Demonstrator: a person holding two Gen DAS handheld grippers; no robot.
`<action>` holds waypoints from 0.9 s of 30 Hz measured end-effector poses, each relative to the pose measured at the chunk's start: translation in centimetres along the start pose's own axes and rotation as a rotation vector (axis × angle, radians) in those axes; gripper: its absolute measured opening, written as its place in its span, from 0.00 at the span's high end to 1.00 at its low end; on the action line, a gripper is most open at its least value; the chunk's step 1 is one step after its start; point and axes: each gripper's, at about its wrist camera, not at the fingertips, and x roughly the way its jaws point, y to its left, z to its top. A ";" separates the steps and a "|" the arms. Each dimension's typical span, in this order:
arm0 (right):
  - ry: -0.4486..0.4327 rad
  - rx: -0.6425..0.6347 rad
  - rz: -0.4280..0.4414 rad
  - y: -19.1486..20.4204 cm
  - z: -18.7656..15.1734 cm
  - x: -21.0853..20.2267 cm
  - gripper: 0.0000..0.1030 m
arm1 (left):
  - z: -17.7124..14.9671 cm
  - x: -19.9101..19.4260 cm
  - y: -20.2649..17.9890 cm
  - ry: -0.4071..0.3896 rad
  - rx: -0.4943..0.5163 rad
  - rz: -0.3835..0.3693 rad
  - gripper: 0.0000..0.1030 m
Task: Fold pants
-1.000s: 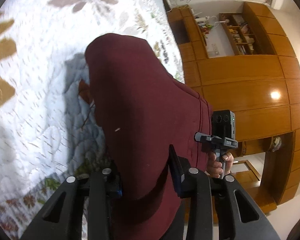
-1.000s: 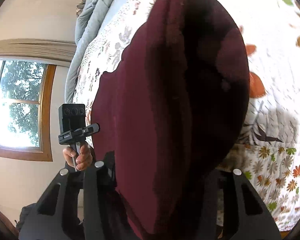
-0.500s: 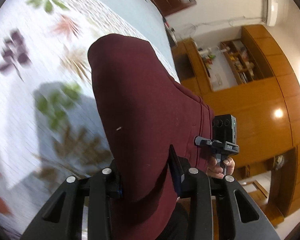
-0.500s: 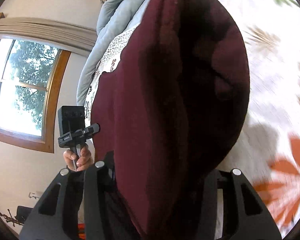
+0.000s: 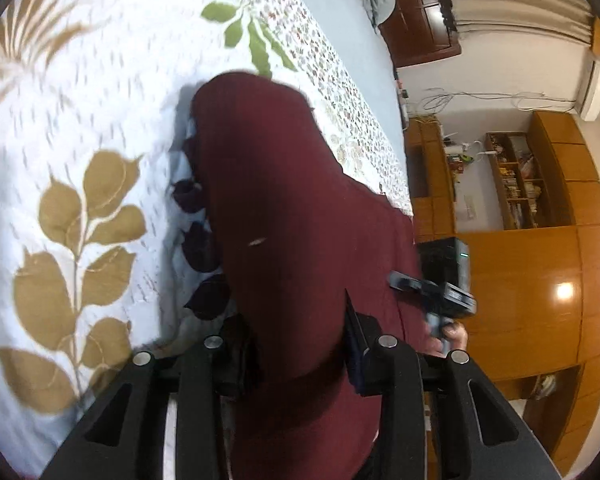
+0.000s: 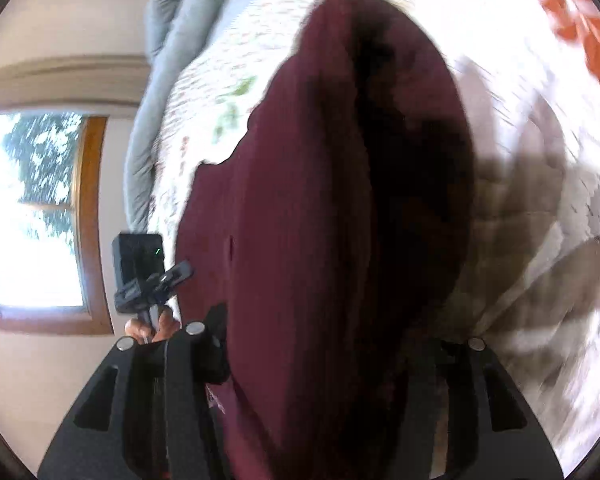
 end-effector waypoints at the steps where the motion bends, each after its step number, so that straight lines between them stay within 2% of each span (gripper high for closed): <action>1: 0.008 0.013 0.020 -1.0 0.3 -0.2 0.46 | -0.2 0.2 0.1 -0.007 -0.002 -0.010 0.61; 3: 0.008 0.010 0.046 -0.7 -0.1 0.0 0.43 | -0.3 0.4 0.6 -0.018 -0.015 -0.026 0.59; 5: -0.003 0.002 0.036 -0.2 -0.5 -0.8 0.36 | -0.5 -0.4 0.6 -0.017 -0.025 -0.019 0.54; 6: -0.022 0.000 0.013 0.7 -0.9 -0.6 0.33 | -0.4 -1.3 0.4 -0.024 -0.013 0.020 0.51; 7: -0.049 0.001 -0.013 0.7 -0.4 -1.4 0.32 | -0.5 -2.6 -0.4 -0.050 0.012 0.098 0.48; 9: -0.132 0.001 -0.093 0.7 -1.1 -4.5 0.31 | -0.2 -4.9 -1.8 -0.106 0.059 0.127 0.48; 10: -0.215 -0.001 -0.130 1.2 -1.4 -6.4 0.33 | 0.0 -6.0 -3.0 -0.142 0.081 0.091 0.48; 11: -0.260 -0.015 -0.134 1.6 -1.7 -7.5 0.33 | 0.2 -6.4 -4.0 -0.164 0.094 0.059 0.48; 12: -0.300 -0.035 -0.086 2.7 -1.9 -8.3 0.33 | 0.5 -6.6 -5.3 -0.185 0.122 0.007 0.48; 13: -0.308 -0.044 -0.024 4.0 -1.9 -8.2 0.33 | 0.6 -6.4 -6.0 -0.190 0.143 -0.041 0.48; 15: -0.285 -0.067 0.055 5.4 -1.7 -7.4 0.33 | 1.6 -4.2 -7.3 -0.146 0.136 -0.205 0.47; 16: -0.265 -0.076 0.098 6.5 -1.6 -6.1 0.33 | 2.0 -3.0 -7.3 -0.126 0.124 -0.244 0.47; 17: -0.251 -0.072 0.119 6.3 -1.3 -5.6 0.33 | 2.4 -1.1 -7.2 -0.102 0.112 -0.254 0.47; 19: -0.223 -0.037 0.161 7.0 0.0 -2.9 0.33 | 3.3 2.0 -5.9 -0.072 0.082 -0.216 0.47; 20: -0.203 -0.010 0.168 6.3 0.2 -1.7 0.37 | 3.6 3.0 -5.5 -0.075 0.063 -0.194 0.48; 21: -0.200 0.012 0.153 5.3 0.2 -0.8 0.46 | 3.9 3.8 -4.1 -0.088 0.026 -0.183 0.51; 22: -0.202 0.024 0.141 5.1 0.2 -0.3 0.62 | 4.2 4.3 -3.2 -0.102 0.001 -0.181 0.61; 23: -0.203 0.036 0.125 2.9 0.0 -0.3 0.73 | 4.4 4.6 -2.4 -0.118 -0.022 -0.183 0.71; 24: -0.203 0.047 0.121 1.9 0.1 -0.3 1.00 | 4.4 4.6 -1.9 -0.128 -0.036 -0.183 0.76; 25: -0.197 0.068 0.113 1.8 0.5 0.2 1.00 | 4.4 4.5 -1.2 -0.136 -0.052 -0.182 0.82; 27: -0.175 0.085 0.161 0.9 0.1 0.0 1.00 | 4.1 3.9 -1.2 -0.156 -0.068 -0.181 0.80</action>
